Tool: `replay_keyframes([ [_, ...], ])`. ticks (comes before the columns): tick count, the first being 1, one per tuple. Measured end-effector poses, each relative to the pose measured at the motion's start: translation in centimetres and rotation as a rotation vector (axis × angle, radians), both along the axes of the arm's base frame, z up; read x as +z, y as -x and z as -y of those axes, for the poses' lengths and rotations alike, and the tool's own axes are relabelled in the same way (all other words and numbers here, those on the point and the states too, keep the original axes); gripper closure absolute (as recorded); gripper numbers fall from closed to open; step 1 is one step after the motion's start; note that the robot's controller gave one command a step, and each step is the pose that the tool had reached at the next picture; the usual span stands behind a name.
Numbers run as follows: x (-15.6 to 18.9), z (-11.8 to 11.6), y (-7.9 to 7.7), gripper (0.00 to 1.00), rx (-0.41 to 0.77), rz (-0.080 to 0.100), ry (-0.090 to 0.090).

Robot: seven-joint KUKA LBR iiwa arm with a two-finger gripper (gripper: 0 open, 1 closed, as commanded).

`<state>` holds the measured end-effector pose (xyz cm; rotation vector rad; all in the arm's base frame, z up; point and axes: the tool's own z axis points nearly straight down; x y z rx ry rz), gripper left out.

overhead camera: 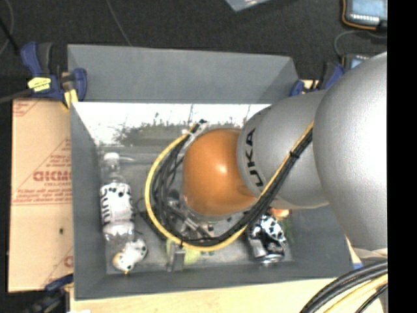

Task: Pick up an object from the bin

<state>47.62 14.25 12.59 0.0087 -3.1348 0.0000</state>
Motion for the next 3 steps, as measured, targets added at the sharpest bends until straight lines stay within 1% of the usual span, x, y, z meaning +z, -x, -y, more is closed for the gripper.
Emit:
replay_keyframes([
  [1, 0.2, 0.0, 0.0, 0.0, -0.001, 0.002, 0.0],
  [2, 0.0, -0.9, -0.6, 0.0, 0.043, 0.008, 0.0],
  [3, -0.4, -1.6, -0.7, 0.0, 0.078, 0.008, 0.0],
])
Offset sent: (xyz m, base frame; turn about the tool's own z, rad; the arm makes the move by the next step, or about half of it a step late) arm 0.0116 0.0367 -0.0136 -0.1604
